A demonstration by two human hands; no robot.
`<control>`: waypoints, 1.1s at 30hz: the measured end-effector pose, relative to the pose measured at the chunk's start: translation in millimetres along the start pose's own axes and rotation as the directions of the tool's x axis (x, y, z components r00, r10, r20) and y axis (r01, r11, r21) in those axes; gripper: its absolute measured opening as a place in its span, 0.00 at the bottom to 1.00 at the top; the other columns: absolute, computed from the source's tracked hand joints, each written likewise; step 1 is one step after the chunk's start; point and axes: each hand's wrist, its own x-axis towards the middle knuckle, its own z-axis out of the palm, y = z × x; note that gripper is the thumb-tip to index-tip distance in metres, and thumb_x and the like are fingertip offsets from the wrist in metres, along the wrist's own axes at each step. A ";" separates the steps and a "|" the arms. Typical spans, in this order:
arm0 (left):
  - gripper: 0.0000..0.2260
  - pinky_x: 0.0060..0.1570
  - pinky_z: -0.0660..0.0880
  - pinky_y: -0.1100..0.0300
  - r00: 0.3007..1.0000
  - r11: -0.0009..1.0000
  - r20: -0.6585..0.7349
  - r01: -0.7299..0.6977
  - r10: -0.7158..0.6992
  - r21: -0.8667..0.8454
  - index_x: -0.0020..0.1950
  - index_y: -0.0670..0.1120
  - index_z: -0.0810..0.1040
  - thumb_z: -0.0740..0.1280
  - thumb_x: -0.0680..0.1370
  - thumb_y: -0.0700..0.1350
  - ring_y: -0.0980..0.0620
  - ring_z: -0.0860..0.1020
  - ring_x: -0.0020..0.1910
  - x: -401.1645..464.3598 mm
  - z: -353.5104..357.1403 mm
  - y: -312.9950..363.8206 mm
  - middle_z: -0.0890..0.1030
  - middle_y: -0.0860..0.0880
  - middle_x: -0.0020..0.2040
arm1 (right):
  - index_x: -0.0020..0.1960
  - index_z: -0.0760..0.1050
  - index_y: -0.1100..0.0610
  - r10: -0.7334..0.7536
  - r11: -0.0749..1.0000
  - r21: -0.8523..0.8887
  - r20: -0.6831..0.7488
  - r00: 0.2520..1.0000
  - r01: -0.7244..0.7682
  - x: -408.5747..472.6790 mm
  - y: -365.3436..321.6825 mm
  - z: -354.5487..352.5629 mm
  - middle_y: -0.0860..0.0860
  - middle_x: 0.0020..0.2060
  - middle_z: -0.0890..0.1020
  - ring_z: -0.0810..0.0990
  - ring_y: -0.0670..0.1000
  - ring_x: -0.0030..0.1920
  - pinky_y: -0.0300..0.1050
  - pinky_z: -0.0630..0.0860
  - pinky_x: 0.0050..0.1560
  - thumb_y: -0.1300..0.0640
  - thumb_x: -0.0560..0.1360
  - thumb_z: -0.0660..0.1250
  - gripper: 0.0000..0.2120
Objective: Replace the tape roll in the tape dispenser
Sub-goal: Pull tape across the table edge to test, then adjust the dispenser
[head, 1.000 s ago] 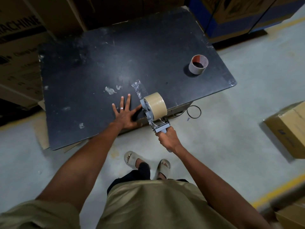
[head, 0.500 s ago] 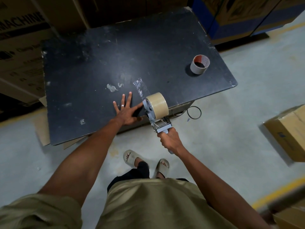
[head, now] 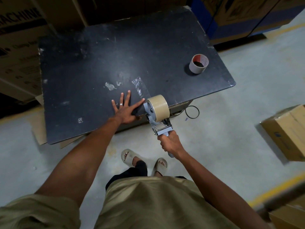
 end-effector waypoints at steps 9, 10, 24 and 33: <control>0.40 0.69 0.34 0.26 1.000 1.000 0.018 -0.002 0.002 -0.007 0.76 0.73 0.46 0.70 0.73 0.64 0.39 0.29 0.77 -1.9 -4.3 1.7 0.29 0.48 0.79 | 0.34 0.75 0.52 0.003 1.000 -0.030 -0.048 0.999 -0.004 -1.7 2.3 5.9 0.49 0.28 0.78 0.74 0.52 0.31 0.50 0.70 0.35 0.52 0.66 0.66 0.05; 0.40 0.70 0.34 0.26 1.000 1.000 0.022 -0.001 0.002 -0.009 0.76 0.73 0.46 0.70 0.73 0.64 0.39 0.29 0.77 -2.1 -4.7 1.5 0.29 0.48 0.79 | 0.33 0.75 0.53 0.004 1.000 -0.029 -0.054 0.999 -0.005 -2.9 2.3 6.9 0.49 0.28 0.77 0.74 0.52 0.31 0.50 0.70 0.36 0.52 0.66 0.66 0.05; 0.32 0.69 0.35 0.24 0.993 0.998 -0.099 -0.061 0.061 0.007 0.78 0.67 0.52 0.65 0.79 0.58 0.35 0.31 0.77 -13.4 19.2 7.3 0.32 0.45 0.80 | 0.33 0.72 0.52 -0.066 0.987 -0.153 -0.067 0.996 0.055 -8.5 -3.4 4.1 0.49 0.31 0.79 0.76 0.54 0.35 0.48 0.71 0.39 0.53 0.69 0.64 0.06; 0.26 0.70 0.36 0.26 0.984 0.992 -0.155 -0.068 0.084 0.105 0.78 0.66 0.53 0.57 0.81 0.61 0.34 0.33 0.78 -18.9 33.5 7.3 0.34 0.44 0.81 | 0.33 0.73 0.52 -0.039 0.995 -0.091 -0.071 0.997 0.033 -15.2 -1.5 7.9 0.49 0.30 0.78 0.75 0.52 0.33 0.49 0.71 0.36 0.57 0.71 0.67 0.09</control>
